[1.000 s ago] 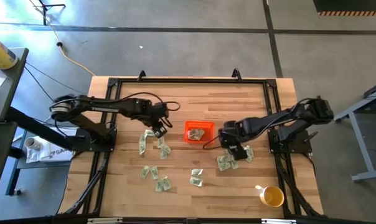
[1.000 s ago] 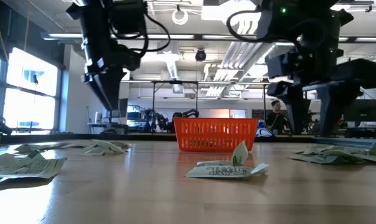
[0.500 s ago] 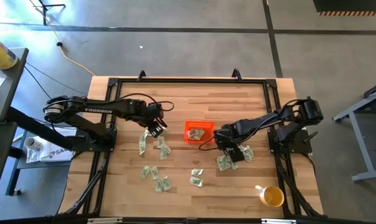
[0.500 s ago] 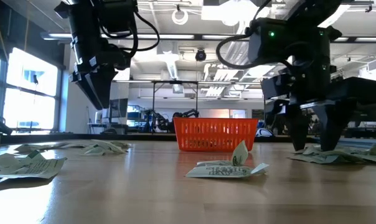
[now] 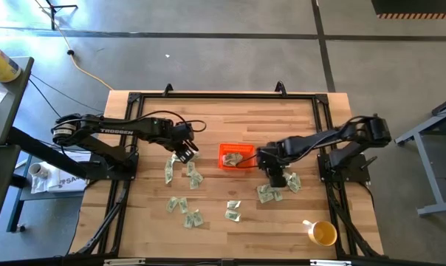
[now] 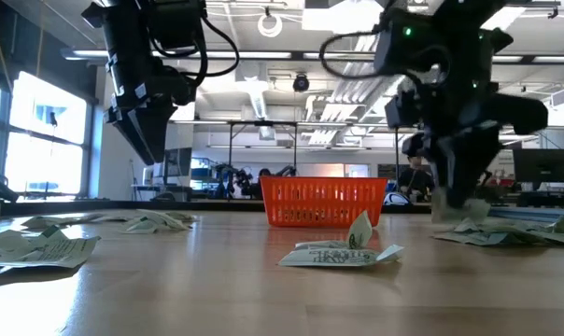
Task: Pick and place Stevia / Truvia into bins
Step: Put the light green stevia packet into the orange basket
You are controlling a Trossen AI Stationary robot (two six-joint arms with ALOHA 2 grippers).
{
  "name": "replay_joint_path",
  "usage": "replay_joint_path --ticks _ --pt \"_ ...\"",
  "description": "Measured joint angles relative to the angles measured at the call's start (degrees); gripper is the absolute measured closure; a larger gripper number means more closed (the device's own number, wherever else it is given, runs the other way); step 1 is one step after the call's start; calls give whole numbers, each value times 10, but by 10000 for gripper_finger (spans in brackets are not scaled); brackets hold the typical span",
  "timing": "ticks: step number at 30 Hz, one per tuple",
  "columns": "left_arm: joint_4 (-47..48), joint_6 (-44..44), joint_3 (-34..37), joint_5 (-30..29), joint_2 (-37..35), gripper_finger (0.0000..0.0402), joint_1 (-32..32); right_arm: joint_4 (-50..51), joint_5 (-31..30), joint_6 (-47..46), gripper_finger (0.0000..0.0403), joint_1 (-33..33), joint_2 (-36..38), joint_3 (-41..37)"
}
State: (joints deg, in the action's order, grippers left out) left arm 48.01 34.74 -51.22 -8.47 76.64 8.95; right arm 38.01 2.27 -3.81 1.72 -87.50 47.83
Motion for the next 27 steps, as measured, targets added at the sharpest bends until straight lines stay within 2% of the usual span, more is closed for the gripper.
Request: replay_joint_path --ticks 6,11,14,19,27 --pt "-2 -9 0 0 0 206 0 4 -56 -123 370 -14 85 3" --pt "-8 -17 0 0 0 208 0 -76 -68 -168 397 -46 110 23" --pt "-11 -28 0 0 0 208 0 -129 -47 -181 390 -65 86 39" --pt "-8 -30 0 4 0 208 0 -150 -13 -193 374 -79 13 84" --pt "0 -30 0 -1 0 208 -24 -160 -17 -182 395 -79 -51 145"
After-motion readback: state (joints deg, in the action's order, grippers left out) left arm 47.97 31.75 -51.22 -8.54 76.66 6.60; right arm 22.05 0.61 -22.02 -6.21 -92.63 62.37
